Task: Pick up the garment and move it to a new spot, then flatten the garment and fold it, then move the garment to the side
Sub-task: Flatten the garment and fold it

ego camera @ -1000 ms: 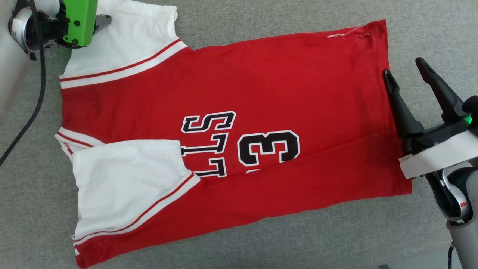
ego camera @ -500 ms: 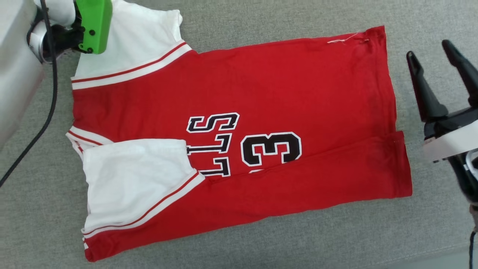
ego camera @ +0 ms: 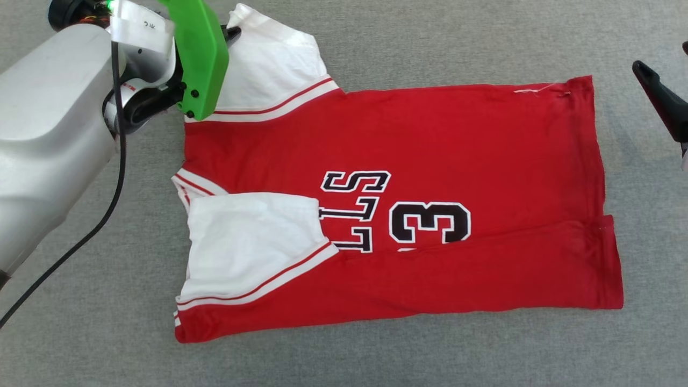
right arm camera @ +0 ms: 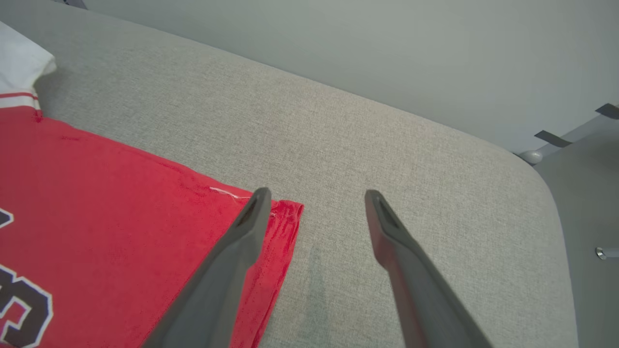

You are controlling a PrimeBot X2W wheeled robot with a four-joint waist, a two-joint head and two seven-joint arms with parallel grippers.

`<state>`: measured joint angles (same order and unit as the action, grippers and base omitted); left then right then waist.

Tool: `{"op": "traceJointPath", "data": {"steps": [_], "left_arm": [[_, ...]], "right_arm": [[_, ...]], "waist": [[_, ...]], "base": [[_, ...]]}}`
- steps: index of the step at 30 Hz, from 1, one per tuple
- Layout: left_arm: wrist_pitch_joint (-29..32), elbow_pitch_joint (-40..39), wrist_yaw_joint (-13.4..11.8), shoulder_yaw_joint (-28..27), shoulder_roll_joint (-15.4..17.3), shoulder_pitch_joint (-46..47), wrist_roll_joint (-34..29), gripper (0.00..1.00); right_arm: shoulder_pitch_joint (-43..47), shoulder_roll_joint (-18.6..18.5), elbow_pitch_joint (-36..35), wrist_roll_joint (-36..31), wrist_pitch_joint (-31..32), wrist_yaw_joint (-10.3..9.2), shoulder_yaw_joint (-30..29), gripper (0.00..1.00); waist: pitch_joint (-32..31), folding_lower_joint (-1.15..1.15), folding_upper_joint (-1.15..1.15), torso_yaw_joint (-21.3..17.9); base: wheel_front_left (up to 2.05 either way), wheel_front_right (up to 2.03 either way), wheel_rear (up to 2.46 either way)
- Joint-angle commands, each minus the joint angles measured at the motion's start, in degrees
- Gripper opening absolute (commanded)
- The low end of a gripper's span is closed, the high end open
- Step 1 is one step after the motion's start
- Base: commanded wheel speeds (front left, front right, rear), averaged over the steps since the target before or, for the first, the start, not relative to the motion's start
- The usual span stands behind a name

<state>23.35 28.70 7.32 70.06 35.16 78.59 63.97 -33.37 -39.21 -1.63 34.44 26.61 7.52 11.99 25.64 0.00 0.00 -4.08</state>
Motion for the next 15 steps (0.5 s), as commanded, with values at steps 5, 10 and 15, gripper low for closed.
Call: {"op": "traceJointPath", "data": {"steps": [5,10,15], "left_arm": [[-2.19,-2.61,0.16,0.61,-0.2,-0.78,-1.14,0.0],[-3.37,-3.91,0.16,0.84,-0.82,0.18,-2.02,0.0],[-4.18,-4.58,0.16,0.93,-0.94,1.23,-2.64,0.0]], "right_arm": [[-5.02,-4.21,4.87,6.4,13.19,-0.03,4.57,1.0],[-9.45,-4.45,9.7,7.7,18.87,-0.03,8.01,1.0],[-13.04,-3.75,14.03,6.87,19.02,-0.03,11.23,1.0]], "waist": [[-0.17,0.0,0.0,3.37],[1.68,0.0,0.0,4.78],[3.41,0.0,0.0,5.69]], "base": [[0.0,0.0,0.0],[0.0,0.0,0.0],[0.0,0.0,0.0]]}}
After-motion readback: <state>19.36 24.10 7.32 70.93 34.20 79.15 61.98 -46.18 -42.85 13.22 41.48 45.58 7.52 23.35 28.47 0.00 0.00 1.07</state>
